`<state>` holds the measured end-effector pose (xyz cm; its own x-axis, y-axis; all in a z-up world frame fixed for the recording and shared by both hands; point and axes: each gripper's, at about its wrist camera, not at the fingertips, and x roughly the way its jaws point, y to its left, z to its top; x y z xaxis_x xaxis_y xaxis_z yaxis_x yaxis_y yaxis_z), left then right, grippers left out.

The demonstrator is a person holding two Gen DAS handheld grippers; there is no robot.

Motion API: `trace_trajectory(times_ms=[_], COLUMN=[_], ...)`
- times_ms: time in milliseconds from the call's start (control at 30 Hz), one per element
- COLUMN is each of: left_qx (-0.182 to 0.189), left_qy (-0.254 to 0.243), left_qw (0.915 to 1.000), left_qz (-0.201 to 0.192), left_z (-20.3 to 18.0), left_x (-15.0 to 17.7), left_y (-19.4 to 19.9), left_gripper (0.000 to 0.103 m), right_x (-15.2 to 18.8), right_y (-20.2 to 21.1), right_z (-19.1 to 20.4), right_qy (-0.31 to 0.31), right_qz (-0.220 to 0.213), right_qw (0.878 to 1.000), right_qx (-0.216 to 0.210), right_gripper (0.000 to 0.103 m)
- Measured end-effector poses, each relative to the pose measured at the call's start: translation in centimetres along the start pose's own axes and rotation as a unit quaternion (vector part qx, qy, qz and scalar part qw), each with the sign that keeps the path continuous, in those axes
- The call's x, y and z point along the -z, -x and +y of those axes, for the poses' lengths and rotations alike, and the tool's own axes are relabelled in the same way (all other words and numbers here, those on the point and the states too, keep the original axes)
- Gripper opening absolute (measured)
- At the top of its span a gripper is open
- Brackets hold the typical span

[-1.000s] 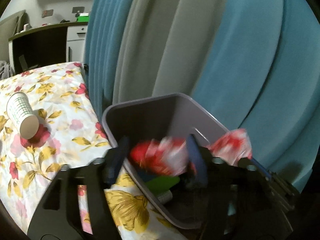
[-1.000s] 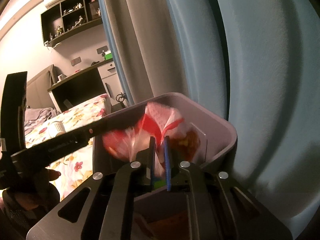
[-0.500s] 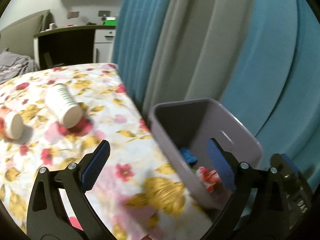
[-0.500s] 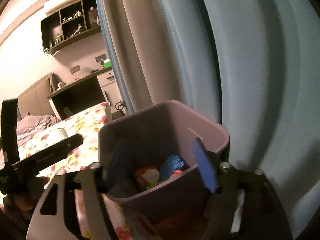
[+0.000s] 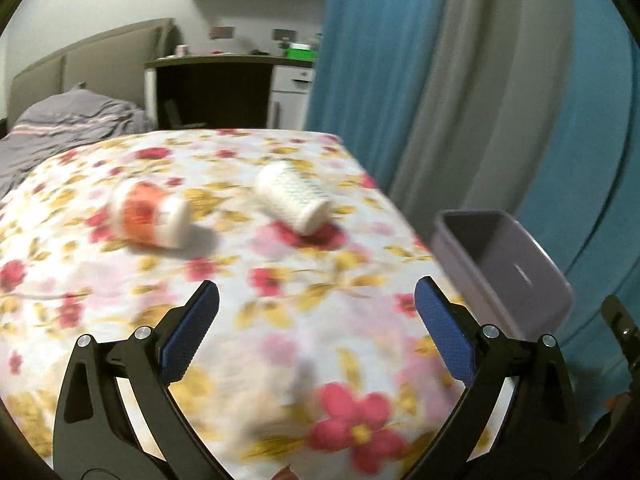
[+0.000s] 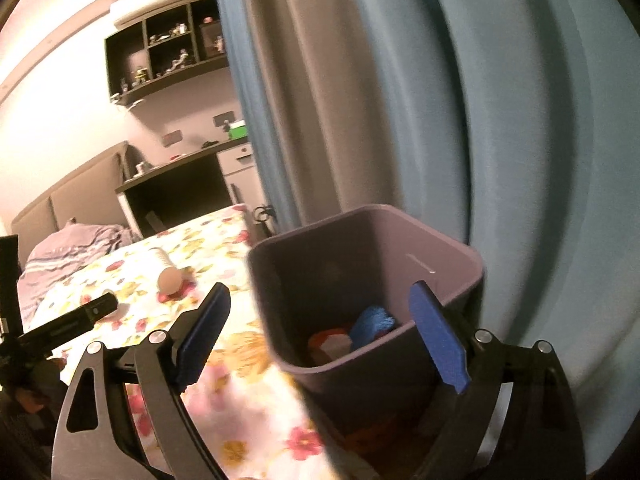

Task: Collect trash
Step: 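Move both open tools back over the two remaining cups on the bed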

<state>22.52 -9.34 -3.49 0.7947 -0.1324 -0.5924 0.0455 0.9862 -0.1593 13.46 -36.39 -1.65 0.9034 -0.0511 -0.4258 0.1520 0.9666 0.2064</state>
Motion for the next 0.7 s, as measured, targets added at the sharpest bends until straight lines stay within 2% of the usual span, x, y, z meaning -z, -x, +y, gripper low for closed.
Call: trace_trajectory(times_ms=[267,533,700], left_qx=[-0.062,-0.059,-0.042], left_qy=[0.032,0.056,0.052], left_qw=[0.9974,0.9966,0.9978], left_qz=[-0.017,-0.012,0.007], left_z=[8.0,12.6,14.0], left_x=[0.1,0.2,-0.5], left_y=[3.2,3.2,0.7], left_gripper=[0.097,0.097,0.097], right_x=[0.2,0.5,0.5], right_y=[-0.4,-1.6,-2.5], right_z=[5.1,9.1,10.8], right_qy=[0.023,0.043,0.044], right_qz=[0.007,0.018,0.027], right_qw=[0.999,0.997,0.996], right_qx=[-0.045,-0.068,-0.075], right_gripper=[0.088,0.088,0.088])
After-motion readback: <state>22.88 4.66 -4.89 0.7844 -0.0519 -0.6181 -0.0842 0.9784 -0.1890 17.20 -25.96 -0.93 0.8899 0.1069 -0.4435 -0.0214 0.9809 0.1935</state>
